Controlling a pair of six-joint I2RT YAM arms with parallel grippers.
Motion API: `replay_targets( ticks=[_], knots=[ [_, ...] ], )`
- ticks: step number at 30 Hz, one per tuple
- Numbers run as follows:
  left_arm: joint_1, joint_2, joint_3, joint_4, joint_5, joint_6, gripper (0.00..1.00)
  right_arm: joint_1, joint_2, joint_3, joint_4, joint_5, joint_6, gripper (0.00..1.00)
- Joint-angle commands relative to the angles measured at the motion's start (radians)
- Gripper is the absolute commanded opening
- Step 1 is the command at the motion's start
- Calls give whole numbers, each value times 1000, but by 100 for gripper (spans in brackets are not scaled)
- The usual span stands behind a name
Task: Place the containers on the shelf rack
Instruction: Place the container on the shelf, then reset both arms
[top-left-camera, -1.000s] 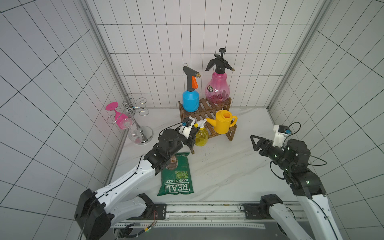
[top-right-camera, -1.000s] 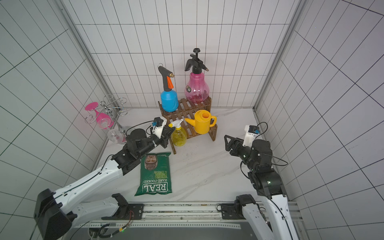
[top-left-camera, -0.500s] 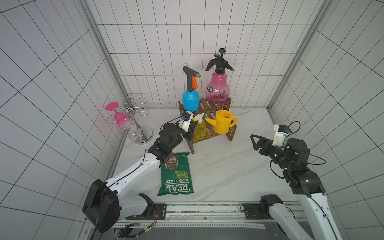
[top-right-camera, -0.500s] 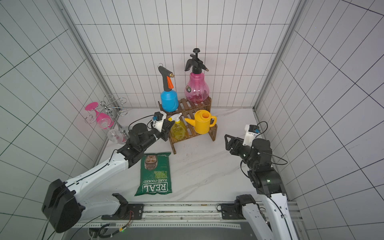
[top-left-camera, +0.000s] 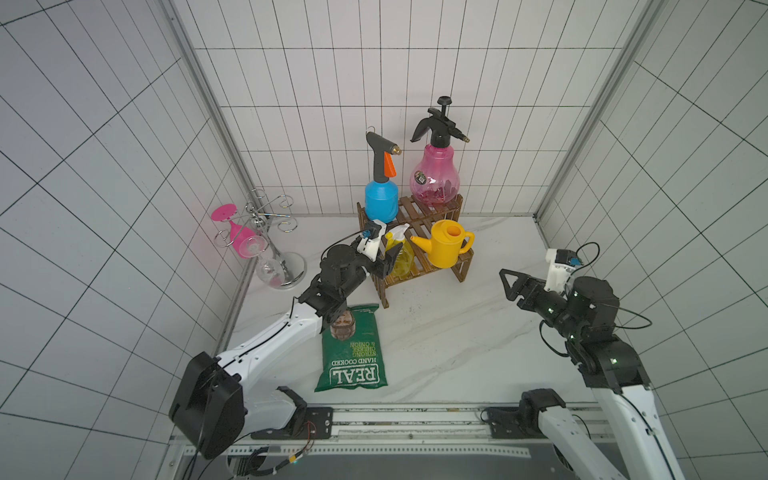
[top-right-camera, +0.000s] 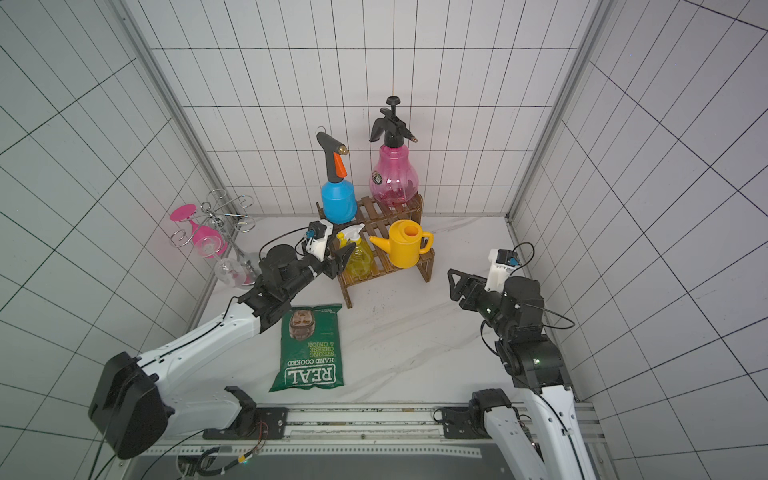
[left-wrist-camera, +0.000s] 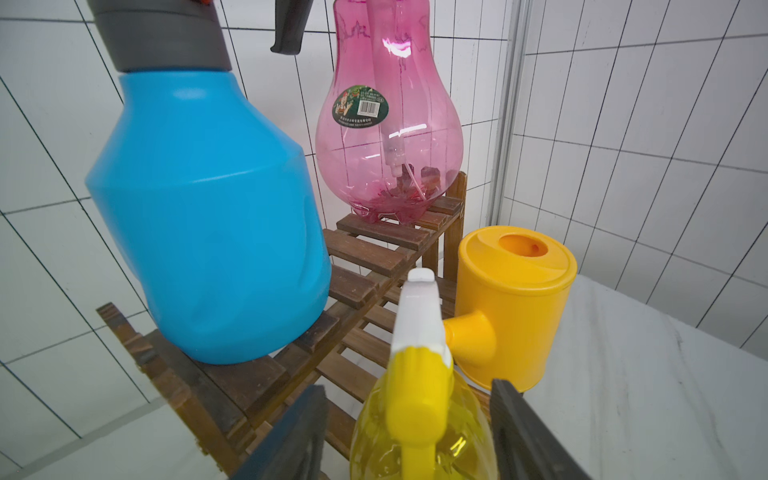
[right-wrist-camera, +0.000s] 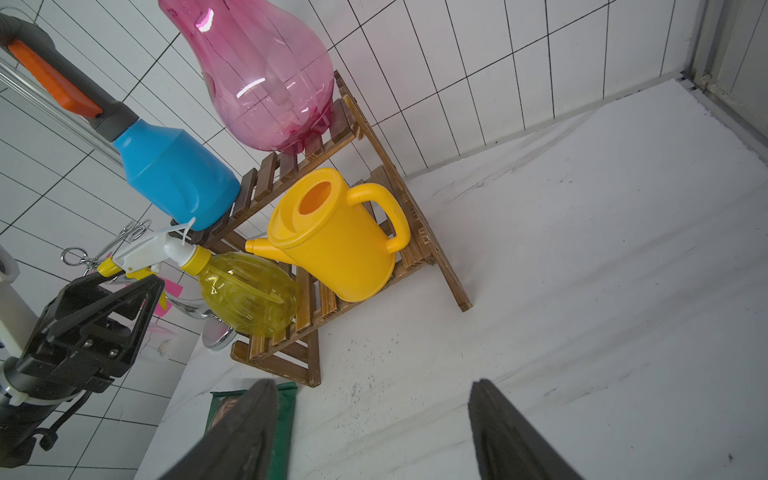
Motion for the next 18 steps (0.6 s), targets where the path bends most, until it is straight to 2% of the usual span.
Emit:
replay_targets(
  ticks=[1,3,5,7,8,11,14,18],
  knots=[
    [4,-46,7,-14,23,-1,74,-14,1,6,22,-17,-21,75],
    [5,-82,5,-41,45,1,81,-14,-1,3,17,-4,-36,76],
    [7,-132,-12,-73,71,5,89,-15,1,-6,8,63,-57,78],
    [8,-241,-66,-107,89,6,96,-17,6,-60,40,214,-84,91],
    [9,-292,-99,-122,93,8,98,-21,8,-101,84,277,-97,99],
    [9,-465,-217,-192,57,-21,98,-58,33,-288,347,429,-173,99],
    [9,-633,-361,-290,-85,-101,98,-163,147,-428,621,465,-191,99],
    [16,-741,-512,-369,-431,-126,99,-249,394,-485,845,457,-255,99]
  ],
)
